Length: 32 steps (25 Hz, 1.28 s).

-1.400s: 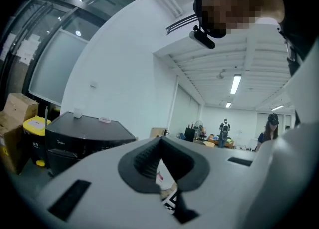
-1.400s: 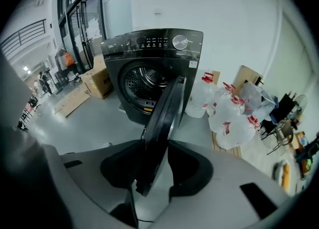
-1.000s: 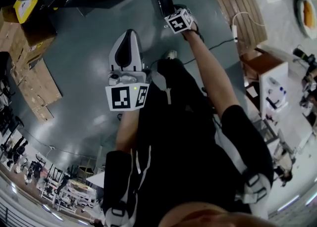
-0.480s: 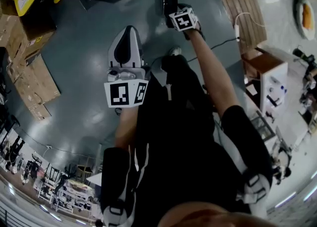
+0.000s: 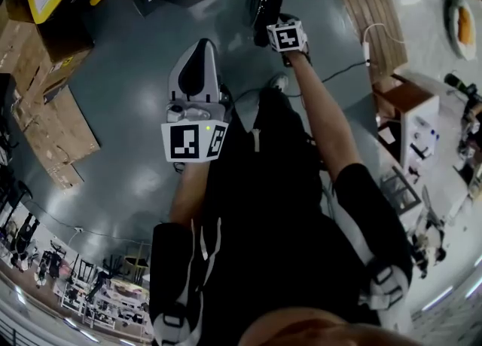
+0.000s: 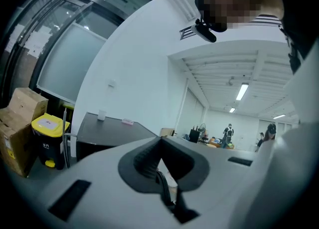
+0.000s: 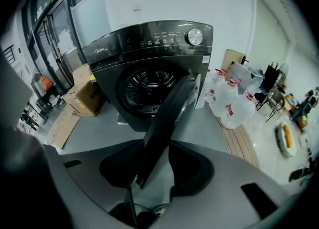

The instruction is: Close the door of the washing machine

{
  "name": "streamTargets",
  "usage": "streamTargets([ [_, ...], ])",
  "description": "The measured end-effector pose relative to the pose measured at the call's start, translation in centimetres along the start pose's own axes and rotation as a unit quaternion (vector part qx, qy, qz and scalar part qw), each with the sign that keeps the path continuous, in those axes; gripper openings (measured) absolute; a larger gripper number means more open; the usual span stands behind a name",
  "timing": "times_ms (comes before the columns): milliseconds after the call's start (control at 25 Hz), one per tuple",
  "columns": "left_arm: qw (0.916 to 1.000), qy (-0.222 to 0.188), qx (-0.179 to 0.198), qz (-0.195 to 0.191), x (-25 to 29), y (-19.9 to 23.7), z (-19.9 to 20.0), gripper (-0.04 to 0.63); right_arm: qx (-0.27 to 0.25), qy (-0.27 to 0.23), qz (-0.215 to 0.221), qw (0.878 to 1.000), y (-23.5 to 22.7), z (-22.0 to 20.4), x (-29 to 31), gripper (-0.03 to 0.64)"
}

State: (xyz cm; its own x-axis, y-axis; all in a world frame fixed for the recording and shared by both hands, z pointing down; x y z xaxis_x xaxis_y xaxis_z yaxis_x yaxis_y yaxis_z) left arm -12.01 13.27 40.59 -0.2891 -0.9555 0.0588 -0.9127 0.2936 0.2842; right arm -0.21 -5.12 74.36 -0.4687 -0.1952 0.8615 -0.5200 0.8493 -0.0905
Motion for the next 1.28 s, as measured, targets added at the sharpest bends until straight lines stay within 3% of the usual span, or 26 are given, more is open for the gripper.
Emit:
streamTargets([
  [240,0.9996,0.007,-0.003,-0.029,-0.3,4.2,1.5,0.005,0.037,0.000,-0.006,0.999,3.7,1.3,1.4,0.149],
  [520,0.9975,0.017,0.000,-0.069,-0.3,8.1,2.9,0.005,0.046,-0.022,-0.067,0.996,3.6,2.8,3.0,0.153],
  [720,0.9959,0.016,0.007,-0.089,-1.0,11.2,3.9,0.005,0.078,-0.025,-0.076,0.994,5.0,4.1,3.9,0.155],
  [1280,0.9979,0.004,0.000,-0.064,-2.7,17.2,4.8,0.005,0.133,-0.042,-0.101,0.985,8.0,7.5,5.9,0.156],
])
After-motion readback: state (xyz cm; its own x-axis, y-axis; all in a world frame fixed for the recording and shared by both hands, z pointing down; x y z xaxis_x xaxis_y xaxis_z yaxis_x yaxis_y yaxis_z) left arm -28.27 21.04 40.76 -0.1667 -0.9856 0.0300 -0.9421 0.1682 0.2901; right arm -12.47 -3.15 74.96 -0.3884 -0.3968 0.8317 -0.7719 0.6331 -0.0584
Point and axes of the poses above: the fingertips, and each gripper's own axes: x forward along the fingers, y to its left, z out of its top, the point moved 4 cm from there along -x, backward along the fingers, and after that the axes turned 6 degrees about -y, right-handed, at the moved point
